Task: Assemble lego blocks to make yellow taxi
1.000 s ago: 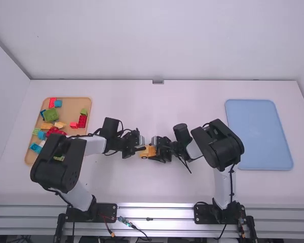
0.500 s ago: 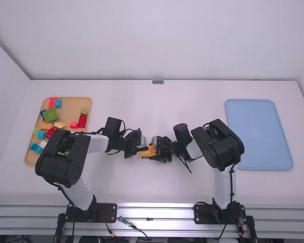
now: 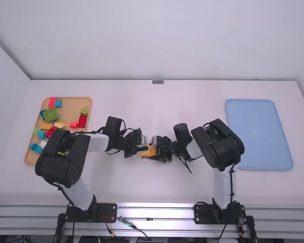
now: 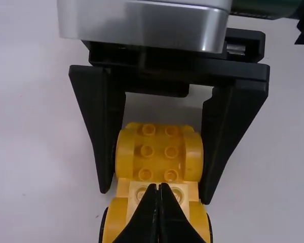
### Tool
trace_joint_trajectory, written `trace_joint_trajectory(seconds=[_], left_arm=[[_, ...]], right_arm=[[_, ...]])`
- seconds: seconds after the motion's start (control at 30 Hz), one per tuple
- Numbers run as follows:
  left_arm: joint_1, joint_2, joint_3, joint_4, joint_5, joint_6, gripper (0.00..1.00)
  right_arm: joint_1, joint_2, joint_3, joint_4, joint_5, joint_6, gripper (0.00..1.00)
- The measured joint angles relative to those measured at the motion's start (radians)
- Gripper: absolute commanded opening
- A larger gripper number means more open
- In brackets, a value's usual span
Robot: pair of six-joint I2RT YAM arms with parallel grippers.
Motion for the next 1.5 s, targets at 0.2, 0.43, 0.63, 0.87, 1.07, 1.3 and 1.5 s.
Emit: trace_joint_trajectory(seconds=[0.2,0.43,0.63,0.87,1.07,1.3,1.5], left_arm=[[0.0,0.017,0.013,0.008,0.009,-0.024,0.02],[-0.002,0.031,0.086,-0.146,0.008,0.025,0.02],[0.008,0.027,0.138,-0.254,-0.02,0.037,0.02],[0.079,-0.075,0.261,-0.359,0.0,0.036,0.13],[0.126,-0.147,0.394,-0.481,-0.04,0.001,0.48],[0.132,-0.152,0.497,-0.576,-0.137,-0.019,0.99],[0.146,-0.152,0.591,-0.608,-0.206,-0.099,0.99]], right_arm=[[-0.007,0.0,0.003,-0.005,0.002,0.0,0.64],[-0.007,0.0,0.003,-0.005,-0.001,-0.001,0.64],[-0.004,0.0,0.003,-0.005,0.0,-0.001,0.64],[-0.005,0.0,0.003,-0.005,0.001,0.0,0.66],[-0.02,0.0,0.003,-0.006,0.001,0.0,0.72],[-0.03,0.0,0.003,-0.013,0.001,0.001,1.0],[-0.03,0.0,0.003,-0.013,0.001,0.0,0.99]])
